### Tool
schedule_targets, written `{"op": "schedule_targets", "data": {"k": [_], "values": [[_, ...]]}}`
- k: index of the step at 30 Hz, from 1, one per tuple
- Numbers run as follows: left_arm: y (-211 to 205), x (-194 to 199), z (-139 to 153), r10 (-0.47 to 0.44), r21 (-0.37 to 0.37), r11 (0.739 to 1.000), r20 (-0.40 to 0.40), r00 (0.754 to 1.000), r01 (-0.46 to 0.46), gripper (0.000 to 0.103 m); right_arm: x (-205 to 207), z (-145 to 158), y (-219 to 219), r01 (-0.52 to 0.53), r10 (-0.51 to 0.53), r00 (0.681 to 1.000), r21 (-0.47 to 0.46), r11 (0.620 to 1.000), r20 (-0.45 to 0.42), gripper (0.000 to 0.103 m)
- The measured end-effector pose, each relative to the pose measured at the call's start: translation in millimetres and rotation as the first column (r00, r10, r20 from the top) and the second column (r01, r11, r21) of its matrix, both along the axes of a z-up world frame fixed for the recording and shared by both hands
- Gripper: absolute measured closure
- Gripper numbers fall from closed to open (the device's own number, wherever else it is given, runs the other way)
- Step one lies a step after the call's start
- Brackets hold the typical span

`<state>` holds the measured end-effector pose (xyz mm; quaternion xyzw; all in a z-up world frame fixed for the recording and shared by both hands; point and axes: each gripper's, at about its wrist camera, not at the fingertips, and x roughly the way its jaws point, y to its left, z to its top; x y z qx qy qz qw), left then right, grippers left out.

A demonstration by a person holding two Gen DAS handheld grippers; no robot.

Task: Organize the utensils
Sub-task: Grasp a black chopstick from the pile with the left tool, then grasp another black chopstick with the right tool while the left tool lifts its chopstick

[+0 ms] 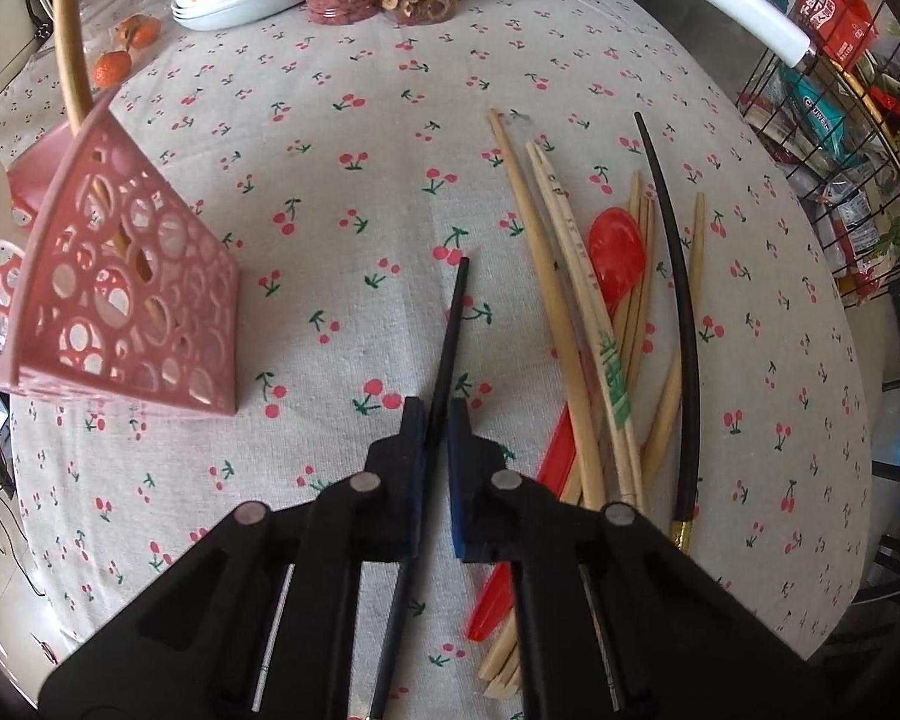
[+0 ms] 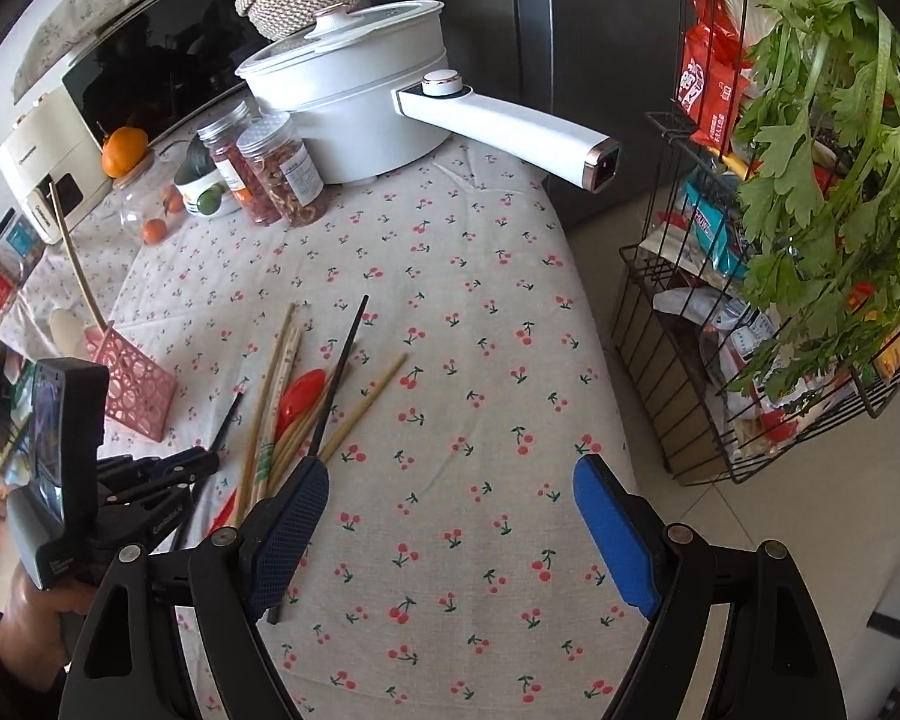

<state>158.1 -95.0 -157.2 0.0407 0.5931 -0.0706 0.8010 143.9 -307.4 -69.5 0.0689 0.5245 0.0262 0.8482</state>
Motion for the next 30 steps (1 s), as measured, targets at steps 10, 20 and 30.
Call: {"op": "schedule_targets", "data": {"k": [10,20,30], "values": [[18.4,-34.3,45.8,-0.025,-0.047,0.998,0.079,0.997,0.029,0.097,11.5,-12.2,18.2,-0.018,0.017,0.999,-0.014,1.000,-0.038,0.018],[48.2,-65.2,97.4,-0.033,-0.172,0.982,0.215,0.976,0.071,0.097,27.2,-32.0,46.3,-0.022,0.022,0.995,0.002,1.000,-0.100,0.018],[63.3,-76.0,111.5,-0.048,-0.220,0.970,0.253,0.966,0.105,0.097,56.1,-56.8,58.9,0.013,-0.003,0.993,0.079,0.997,-0.122,0.038]]}}
